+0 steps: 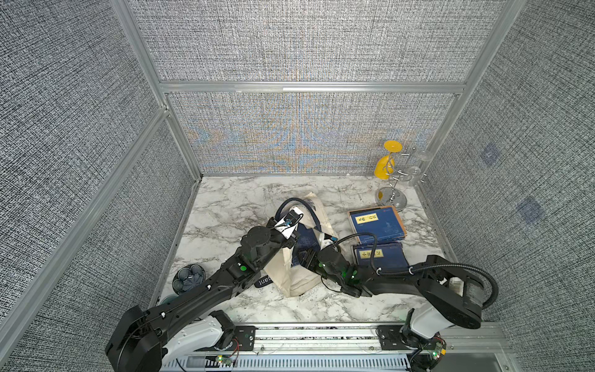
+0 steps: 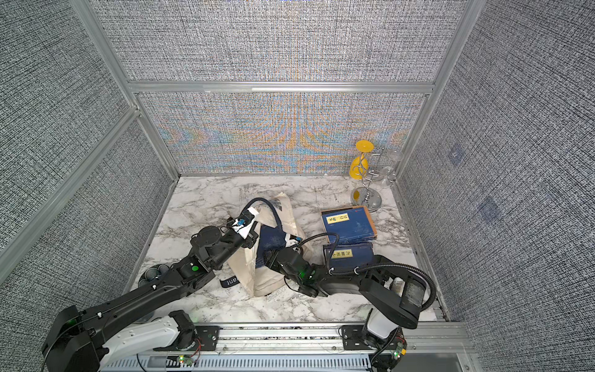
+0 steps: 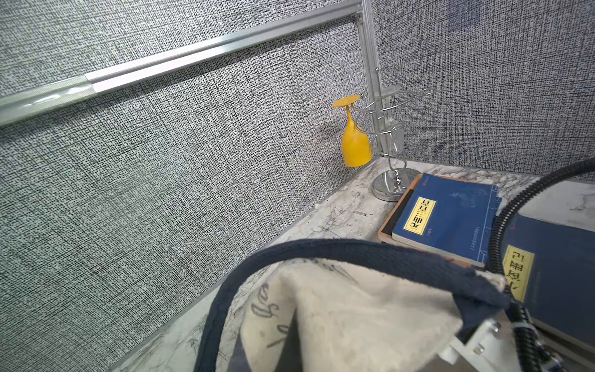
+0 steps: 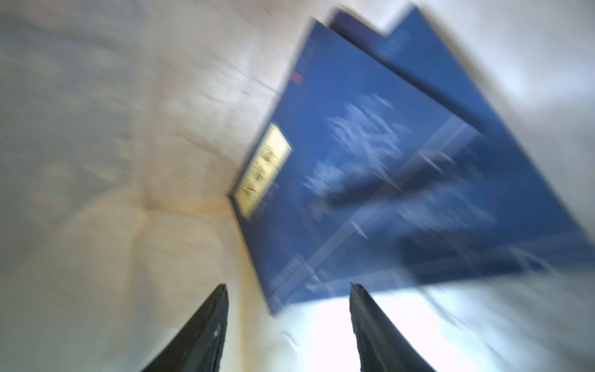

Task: Take out the books from the canvas bag
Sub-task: Adjust the books in the canvas bag, then pick up the book from the canvas bag.

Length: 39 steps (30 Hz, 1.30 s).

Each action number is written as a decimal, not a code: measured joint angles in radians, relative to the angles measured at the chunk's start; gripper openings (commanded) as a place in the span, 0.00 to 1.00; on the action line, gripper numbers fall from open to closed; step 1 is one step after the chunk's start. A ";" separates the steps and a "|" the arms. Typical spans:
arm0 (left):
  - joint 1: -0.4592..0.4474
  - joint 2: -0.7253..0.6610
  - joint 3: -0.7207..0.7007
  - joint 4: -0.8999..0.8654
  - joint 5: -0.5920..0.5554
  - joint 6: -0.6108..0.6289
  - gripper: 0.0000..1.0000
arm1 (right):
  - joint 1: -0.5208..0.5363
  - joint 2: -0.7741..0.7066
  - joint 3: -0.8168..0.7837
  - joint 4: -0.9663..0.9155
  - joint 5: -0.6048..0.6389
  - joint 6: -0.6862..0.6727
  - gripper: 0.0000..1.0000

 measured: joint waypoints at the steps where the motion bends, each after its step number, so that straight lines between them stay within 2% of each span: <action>1: 0.000 -0.001 -0.001 0.004 0.000 -0.002 0.00 | 0.003 0.000 -0.004 -0.019 0.006 0.011 0.60; 5: 0.000 -0.007 -0.006 0.013 0.004 -0.010 0.00 | 0.026 0.004 -0.013 -0.076 0.054 0.055 0.57; 16: 0.000 -0.022 -0.042 0.066 0.058 -0.018 0.00 | 0.029 0.106 0.018 -0.055 0.154 0.097 0.48; 22: 0.000 -0.044 -0.072 0.093 0.112 -0.022 0.00 | 0.013 0.170 0.019 0.012 0.219 0.108 0.45; 29: 0.001 -0.060 -0.101 0.142 0.187 -0.026 0.00 | -0.002 0.256 0.014 0.191 0.245 0.046 0.40; 36: 0.001 -0.067 -0.113 0.170 0.240 -0.031 0.00 | -0.014 0.307 -0.005 0.374 0.237 -0.035 0.25; 39: 0.001 -0.067 -0.113 0.171 0.243 -0.033 0.00 | -0.016 0.304 -0.006 0.406 0.230 -0.057 0.12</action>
